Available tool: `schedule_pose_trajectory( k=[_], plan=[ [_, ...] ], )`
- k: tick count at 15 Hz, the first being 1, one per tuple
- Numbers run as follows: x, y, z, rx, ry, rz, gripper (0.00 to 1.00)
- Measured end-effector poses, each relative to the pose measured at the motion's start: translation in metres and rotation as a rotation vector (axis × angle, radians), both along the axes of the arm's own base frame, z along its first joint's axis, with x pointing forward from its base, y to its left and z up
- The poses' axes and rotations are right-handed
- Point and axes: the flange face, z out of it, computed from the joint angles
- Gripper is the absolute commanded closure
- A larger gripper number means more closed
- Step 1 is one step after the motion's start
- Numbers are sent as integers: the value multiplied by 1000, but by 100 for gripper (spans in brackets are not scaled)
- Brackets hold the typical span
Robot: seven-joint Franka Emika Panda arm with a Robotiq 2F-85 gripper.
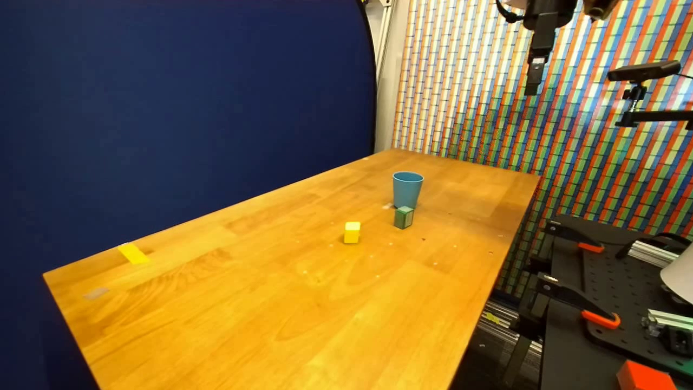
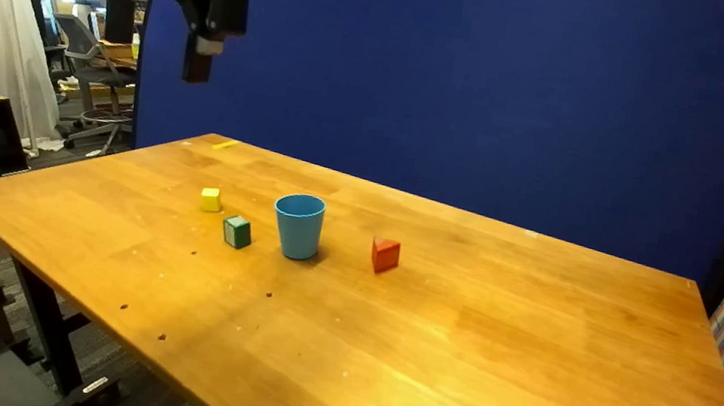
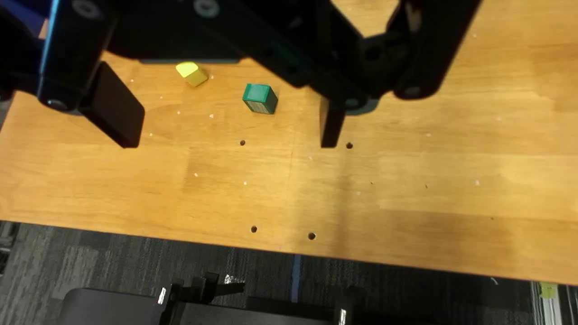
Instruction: Put the yellow block inside light blue cup
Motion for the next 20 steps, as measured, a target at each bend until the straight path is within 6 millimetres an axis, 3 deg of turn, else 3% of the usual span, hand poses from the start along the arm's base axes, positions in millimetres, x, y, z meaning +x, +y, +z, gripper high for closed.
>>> schedule_pose_trajectory(
  k=[5,10,15,20],
  plan=[
    [81,75,-32,-86,120,128,0],
    [159,136,-88,-170,161,118,0],
    [233,183,-153,-182,169,112,0],
    [290,213,-214,-178,184,78,0]
  ],
)
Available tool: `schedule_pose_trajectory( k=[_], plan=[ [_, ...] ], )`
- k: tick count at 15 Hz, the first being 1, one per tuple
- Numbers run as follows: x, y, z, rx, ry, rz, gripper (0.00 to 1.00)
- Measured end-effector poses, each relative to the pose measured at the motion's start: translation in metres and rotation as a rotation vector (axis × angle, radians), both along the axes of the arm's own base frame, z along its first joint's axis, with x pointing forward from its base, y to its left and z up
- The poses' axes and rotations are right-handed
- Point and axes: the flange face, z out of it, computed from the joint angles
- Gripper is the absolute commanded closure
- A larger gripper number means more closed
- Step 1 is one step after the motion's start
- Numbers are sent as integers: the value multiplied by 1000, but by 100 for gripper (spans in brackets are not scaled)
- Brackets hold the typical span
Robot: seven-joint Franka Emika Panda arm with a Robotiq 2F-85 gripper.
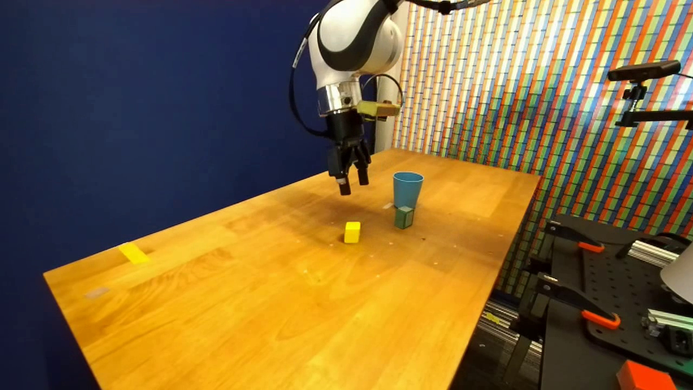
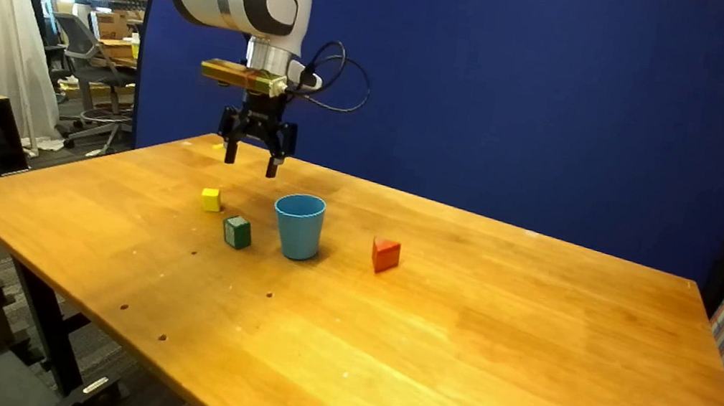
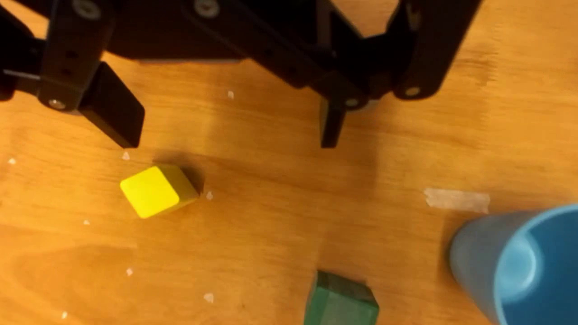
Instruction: Put the yellow block inside light blue cup
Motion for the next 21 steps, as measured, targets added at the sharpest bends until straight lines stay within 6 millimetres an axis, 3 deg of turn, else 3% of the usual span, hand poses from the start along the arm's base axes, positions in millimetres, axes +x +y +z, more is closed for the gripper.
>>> schedule_pose_trajectory(
  k=[5,13,14,15,17,21],
  plan=[
    [24,29,-43,16,52,16,0],
    [10,54,-78,-19,146,-61,0],
    [7,56,-81,-27,154,-79,4],
    [3,58,-85,-36,164,-97,26],
    [-3,59,-89,-55,173,-136,30],
    [-10,59,-82,-65,170,-229,62]
  ],
)
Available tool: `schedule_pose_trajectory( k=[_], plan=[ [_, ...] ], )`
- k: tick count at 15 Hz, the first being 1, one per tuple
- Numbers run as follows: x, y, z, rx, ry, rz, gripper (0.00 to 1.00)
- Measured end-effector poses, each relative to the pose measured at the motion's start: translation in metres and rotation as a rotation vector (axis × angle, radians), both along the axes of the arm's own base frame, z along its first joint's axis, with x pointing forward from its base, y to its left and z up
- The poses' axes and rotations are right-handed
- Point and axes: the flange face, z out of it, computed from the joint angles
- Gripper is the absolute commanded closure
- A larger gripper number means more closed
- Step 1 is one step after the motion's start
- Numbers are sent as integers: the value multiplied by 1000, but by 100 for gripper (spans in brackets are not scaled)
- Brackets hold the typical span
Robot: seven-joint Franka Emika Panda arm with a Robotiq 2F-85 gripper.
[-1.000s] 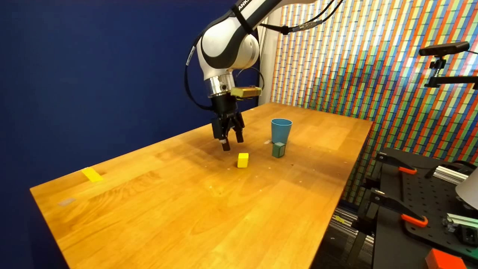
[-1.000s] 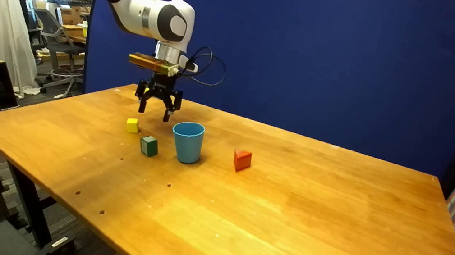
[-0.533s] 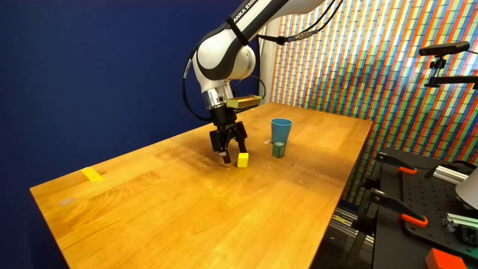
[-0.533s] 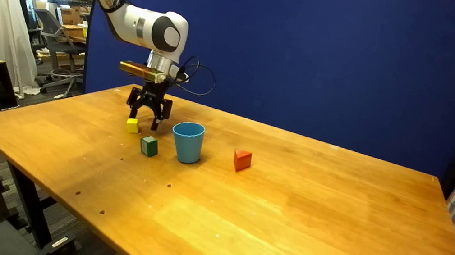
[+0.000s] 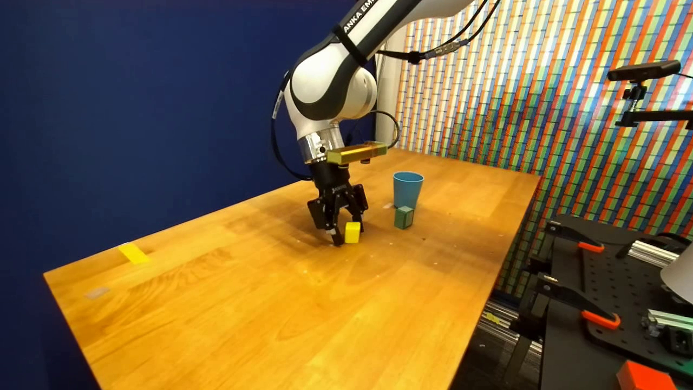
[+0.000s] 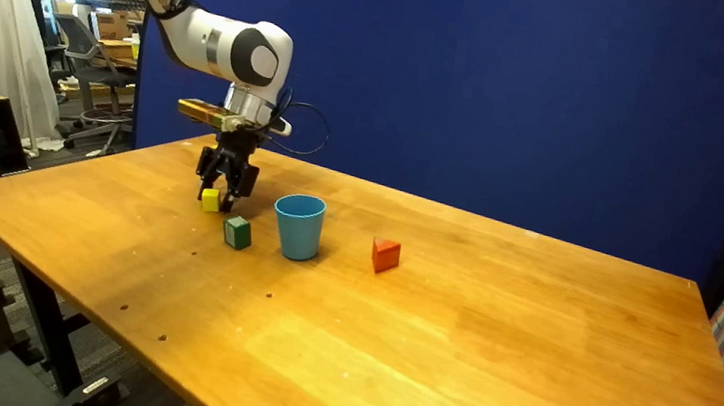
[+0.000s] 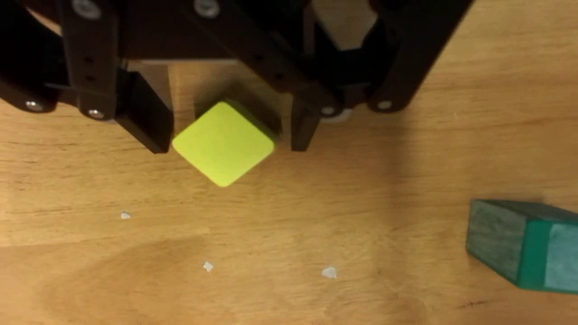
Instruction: Put the yellow block inside light blue cup
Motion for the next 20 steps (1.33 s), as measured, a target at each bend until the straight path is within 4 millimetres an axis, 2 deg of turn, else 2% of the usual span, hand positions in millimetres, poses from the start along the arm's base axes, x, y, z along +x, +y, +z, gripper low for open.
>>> schedule_pose_trajectory(
  k=[2,4,6,9,15,18,20],
  plan=[
    [-5,-3,5,-11,-2,-41,78],
    [-11,-11,6,-25,4,-81,78],
    [-16,-27,12,-39,7,-128,78],
    [-12,-72,39,-66,-28,-219,78],
    [-5,-173,123,-84,-135,-399,78],
    [-7,-207,141,-82,-157,-461,78],
    [-11,-224,138,-73,-146,-504,78]
  ],
)
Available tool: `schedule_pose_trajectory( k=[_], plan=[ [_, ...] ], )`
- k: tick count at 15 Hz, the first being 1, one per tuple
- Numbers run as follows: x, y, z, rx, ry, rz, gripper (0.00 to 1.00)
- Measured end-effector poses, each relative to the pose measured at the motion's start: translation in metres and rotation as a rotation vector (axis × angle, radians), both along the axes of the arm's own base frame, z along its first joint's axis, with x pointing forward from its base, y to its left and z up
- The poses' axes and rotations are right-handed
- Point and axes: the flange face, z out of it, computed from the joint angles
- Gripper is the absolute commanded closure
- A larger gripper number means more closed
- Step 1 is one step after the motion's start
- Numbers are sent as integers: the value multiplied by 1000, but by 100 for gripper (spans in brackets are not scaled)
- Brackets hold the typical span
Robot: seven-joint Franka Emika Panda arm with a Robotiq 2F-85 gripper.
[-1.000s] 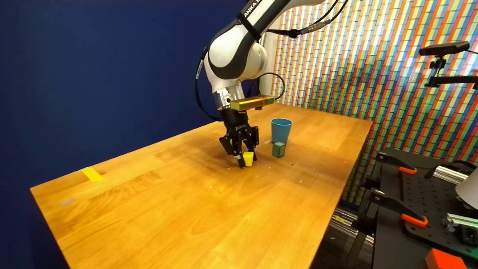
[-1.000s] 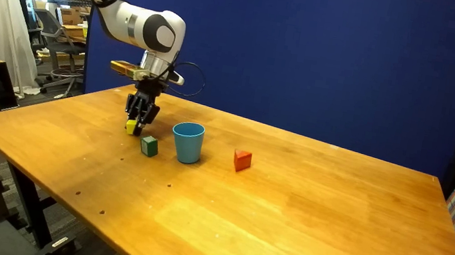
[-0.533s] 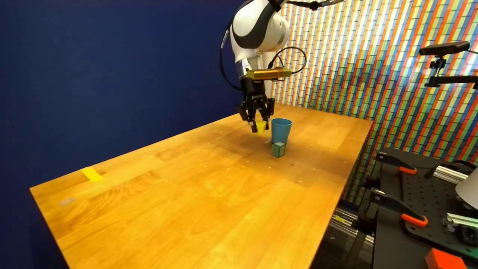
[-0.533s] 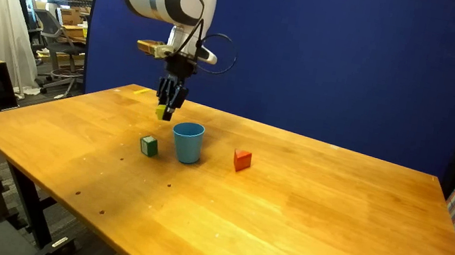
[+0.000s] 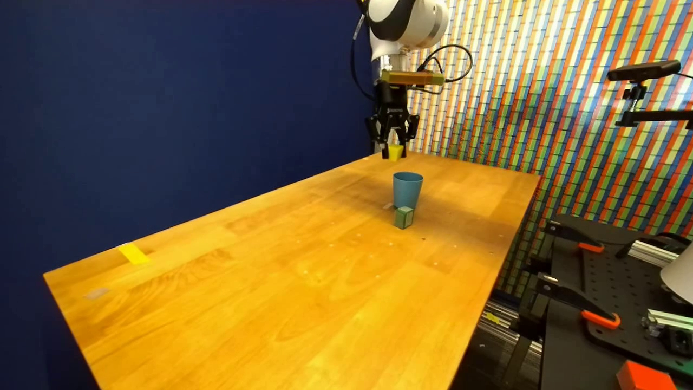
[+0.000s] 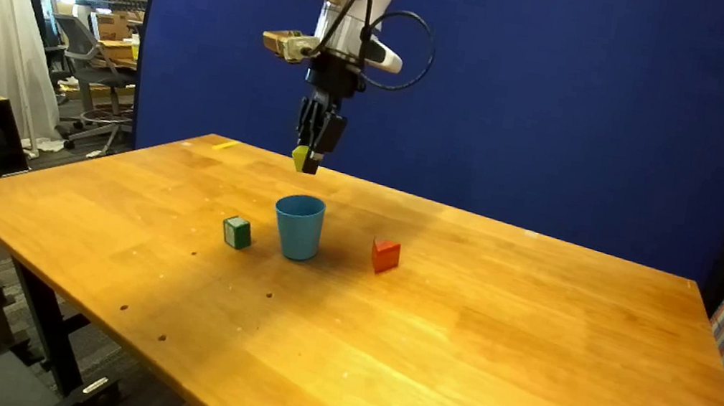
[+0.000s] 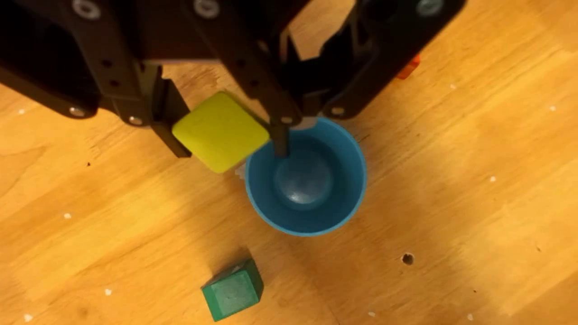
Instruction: Put the yellow block inside light blue cup
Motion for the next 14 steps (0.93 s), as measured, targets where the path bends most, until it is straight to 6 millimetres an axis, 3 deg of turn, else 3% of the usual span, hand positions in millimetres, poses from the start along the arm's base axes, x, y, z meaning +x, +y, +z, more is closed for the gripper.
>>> schedule_pose_trajectory(
  k=[2,3,5,7,8,14],
  plan=[
    [-5,-14,-7,15,13,-39,78],
    [-8,-20,-10,22,19,-57,28],
    [-13,-30,-14,36,28,-89,21],
    [-16,-36,-17,50,34,-112,5],
    [-17,-38,-18,56,35,-121,1],
    [-20,-41,-22,91,34,-115,0]
  ],
)
